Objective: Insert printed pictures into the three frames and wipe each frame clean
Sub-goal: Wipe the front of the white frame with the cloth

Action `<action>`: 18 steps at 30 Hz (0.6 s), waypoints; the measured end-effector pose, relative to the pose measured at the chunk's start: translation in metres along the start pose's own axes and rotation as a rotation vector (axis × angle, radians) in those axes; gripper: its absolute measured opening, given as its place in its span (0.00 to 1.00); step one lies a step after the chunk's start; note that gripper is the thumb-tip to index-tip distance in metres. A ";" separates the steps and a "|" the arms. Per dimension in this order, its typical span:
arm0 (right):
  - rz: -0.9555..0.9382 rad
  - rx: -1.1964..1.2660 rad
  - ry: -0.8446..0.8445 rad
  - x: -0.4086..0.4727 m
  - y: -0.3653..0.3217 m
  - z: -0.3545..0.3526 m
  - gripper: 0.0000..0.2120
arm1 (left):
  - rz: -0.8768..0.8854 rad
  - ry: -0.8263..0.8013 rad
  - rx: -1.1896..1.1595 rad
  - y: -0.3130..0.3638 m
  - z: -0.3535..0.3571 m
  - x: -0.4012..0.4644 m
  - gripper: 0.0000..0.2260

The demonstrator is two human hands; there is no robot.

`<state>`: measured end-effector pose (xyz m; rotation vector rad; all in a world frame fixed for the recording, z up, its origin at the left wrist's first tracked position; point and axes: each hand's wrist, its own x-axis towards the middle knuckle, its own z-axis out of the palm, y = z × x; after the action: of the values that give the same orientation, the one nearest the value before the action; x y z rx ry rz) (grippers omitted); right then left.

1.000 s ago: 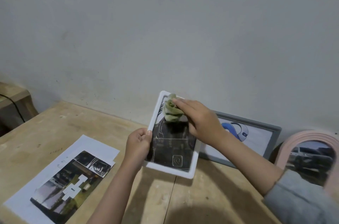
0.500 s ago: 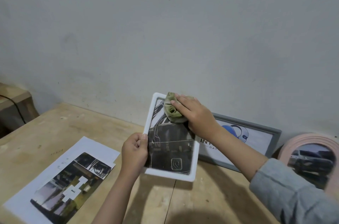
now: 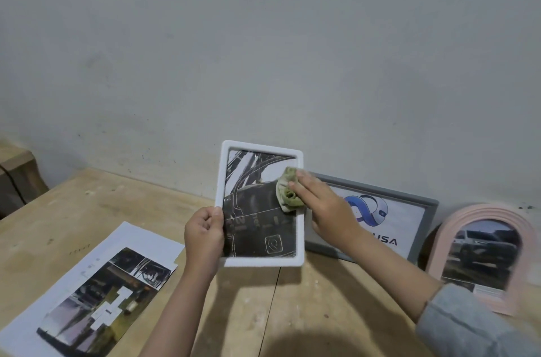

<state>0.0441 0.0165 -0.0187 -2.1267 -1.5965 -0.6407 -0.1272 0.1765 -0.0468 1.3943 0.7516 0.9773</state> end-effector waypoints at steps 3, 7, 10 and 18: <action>0.017 0.075 -0.021 -0.021 -0.013 0.010 0.29 | -0.006 0.041 -0.022 0.001 0.002 0.003 0.13; 0.031 0.213 -0.035 -0.050 -0.027 0.022 0.34 | -0.025 0.100 -0.016 0.001 0.001 0.008 0.12; 0.043 0.347 -0.204 -0.065 -0.030 0.023 0.36 | -0.038 0.144 -0.019 -0.001 -0.003 0.016 0.12; 0.199 0.584 -0.056 -0.018 -0.025 -0.015 0.24 | -0.010 0.019 0.074 -0.003 0.002 0.010 0.12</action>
<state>0.0143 0.0007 -0.0161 -1.8309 -1.3580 -0.0332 -0.1210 0.1850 -0.0487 1.4452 0.8156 0.9643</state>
